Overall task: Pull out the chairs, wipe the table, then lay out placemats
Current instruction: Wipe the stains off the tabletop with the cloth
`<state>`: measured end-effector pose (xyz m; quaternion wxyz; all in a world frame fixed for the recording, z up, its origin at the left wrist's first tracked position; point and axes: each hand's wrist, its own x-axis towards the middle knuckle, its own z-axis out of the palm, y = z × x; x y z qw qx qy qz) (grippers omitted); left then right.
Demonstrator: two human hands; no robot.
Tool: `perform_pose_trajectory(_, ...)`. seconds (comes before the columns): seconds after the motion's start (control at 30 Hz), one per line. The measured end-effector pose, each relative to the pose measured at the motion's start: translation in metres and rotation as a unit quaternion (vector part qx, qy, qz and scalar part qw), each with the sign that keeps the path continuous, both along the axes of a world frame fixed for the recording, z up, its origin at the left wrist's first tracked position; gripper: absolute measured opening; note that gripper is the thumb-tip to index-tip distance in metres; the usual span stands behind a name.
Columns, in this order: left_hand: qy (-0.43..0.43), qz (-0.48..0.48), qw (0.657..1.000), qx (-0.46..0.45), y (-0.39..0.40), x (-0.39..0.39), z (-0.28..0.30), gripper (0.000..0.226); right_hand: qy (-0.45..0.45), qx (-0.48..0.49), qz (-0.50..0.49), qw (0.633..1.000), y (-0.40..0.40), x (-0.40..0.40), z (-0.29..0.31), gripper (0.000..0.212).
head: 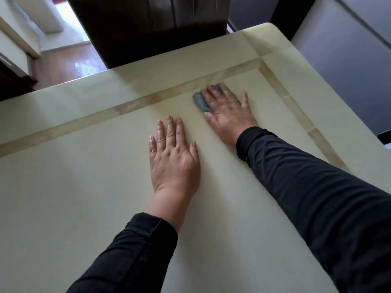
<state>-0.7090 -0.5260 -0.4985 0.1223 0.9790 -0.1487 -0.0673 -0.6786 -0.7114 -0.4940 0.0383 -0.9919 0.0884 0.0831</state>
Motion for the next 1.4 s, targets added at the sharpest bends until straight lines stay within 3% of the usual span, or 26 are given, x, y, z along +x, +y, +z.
perform_pose_trajectory(0.13,-0.009,0.003,1.0,-0.005,0.0,0.001,-0.001,0.063,-0.003,-0.002,-0.134,0.991,-0.01,0.0,-0.001,0.062)
perform_pose_trajectory(0.3,-0.007,0.001,1.0,-0.003,0.001,0.0,-0.002,0.063,0.012,0.022,-0.019,1.0,-0.034,-0.021,0.004,0.062)
perform_pose_trajectory(0.47,-0.007,0.006,1.0,0.001,0.001,-0.002,-0.001,0.062,-0.003,0.002,-0.181,0.983,-0.052,-0.047,0.001,0.063)
perform_pose_trajectory(0.67,-0.001,0.001,1.0,0.003,0.002,-0.002,0.002,0.062,0.01,0.029,0.026,0.999,-0.039,-0.16,0.003,0.065)
perform_pose_trajectory(0.77,0.012,0.006,0.999,0.035,-0.002,-0.003,0.002,0.062,0.01,0.0,-0.09,0.996,-0.072,-0.197,0.001,0.068)
perform_pose_trajectory(0.87,0.043,0.013,0.997,0.067,-0.009,-0.015,0.01,0.061,-0.015,-0.005,-0.202,0.979,-0.043,-0.211,-0.001,0.074)
perform_pose_trajectory(0.97,0.05,-0.047,0.996,0.06,-0.014,-0.059,0.016,0.062,-0.009,0.006,-0.064,0.998,-0.004,-0.255,-0.002,0.069)
perform_pose_trajectory(1.07,0.063,-0.088,0.994,0.033,-0.006,-0.107,0.017,0.062,-0.004,0.024,0.04,0.999,-0.03,-0.295,0.0,0.067)
perform_pose_trajectory(1.13,0.075,-0.098,0.992,0.026,0.006,-0.131,0.019,0.061,0.004,0.007,0.004,1.0,-0.049,-0.303,0.001,0.066)
perform_pose_trajectory(1.3,0.074,-0.105,0.992,0.0,0.033,-0.17,0.024,0.061,0.019,0.019,-0.251,0.968,-0.013,-0.26,0.006,0.07)
perform_pose_trajectory(1.4,0.064,-0.096,0.993,-0.017,0.049,-0.187,0.033,0.063,0.037,0.025,-0.171,0.984,0.052,-0.236,0.011,0.071)
